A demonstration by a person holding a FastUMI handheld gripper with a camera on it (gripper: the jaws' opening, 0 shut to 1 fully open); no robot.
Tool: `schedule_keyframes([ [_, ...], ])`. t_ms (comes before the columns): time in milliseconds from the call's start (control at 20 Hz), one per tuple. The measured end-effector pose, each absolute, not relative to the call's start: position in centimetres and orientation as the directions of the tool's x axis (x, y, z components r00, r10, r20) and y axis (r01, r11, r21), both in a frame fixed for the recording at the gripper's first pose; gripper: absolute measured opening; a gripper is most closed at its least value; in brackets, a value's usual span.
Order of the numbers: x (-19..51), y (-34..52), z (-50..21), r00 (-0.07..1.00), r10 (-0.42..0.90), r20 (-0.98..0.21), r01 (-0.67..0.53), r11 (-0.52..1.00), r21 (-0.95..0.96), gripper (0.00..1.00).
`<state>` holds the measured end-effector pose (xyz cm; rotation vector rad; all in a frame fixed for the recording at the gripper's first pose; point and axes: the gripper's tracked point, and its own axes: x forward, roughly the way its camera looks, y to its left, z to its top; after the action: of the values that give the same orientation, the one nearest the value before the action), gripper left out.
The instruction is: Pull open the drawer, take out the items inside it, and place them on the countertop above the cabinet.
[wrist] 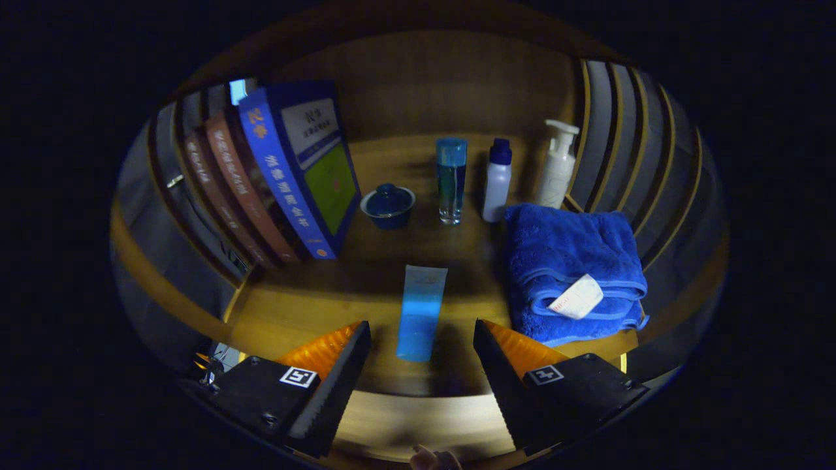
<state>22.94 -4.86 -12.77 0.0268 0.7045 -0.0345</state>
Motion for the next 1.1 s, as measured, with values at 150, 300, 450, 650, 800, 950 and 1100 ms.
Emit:
schedule_keyframes([
  [150,19.5,-3.9,-9.8,0.844,-0.006,-0.536,0.018,1.000,0.018,1.00],
  [300,14.7,-2.8,-7.2,0.907,0.027,-0.421,-0.017,0.999,0.028,1.00],
  [450,9.4,-2.2,-5.2,0.951,0.038,-0.307,-0.025,0.999,0.047,1.00],
  [650,1.5,-1.0,-9.7,0.976,0.069,-0.205,-0.061,0.997,0.046,1.00],
  [800,-2.8,-2.0,-14.0,0.982,0.026,-0.187,-0.027,1.000,0.000,1.00],
  [950,-6.4,-1.7,-15.9,0.983,0.022,-0.181,-0.020,1.000,0.010,1.00],
  [1100,-7.3,-3.1,-17.1,0.985,-0.028,-0.168,0.036,0.998,0.044,1.00],
])
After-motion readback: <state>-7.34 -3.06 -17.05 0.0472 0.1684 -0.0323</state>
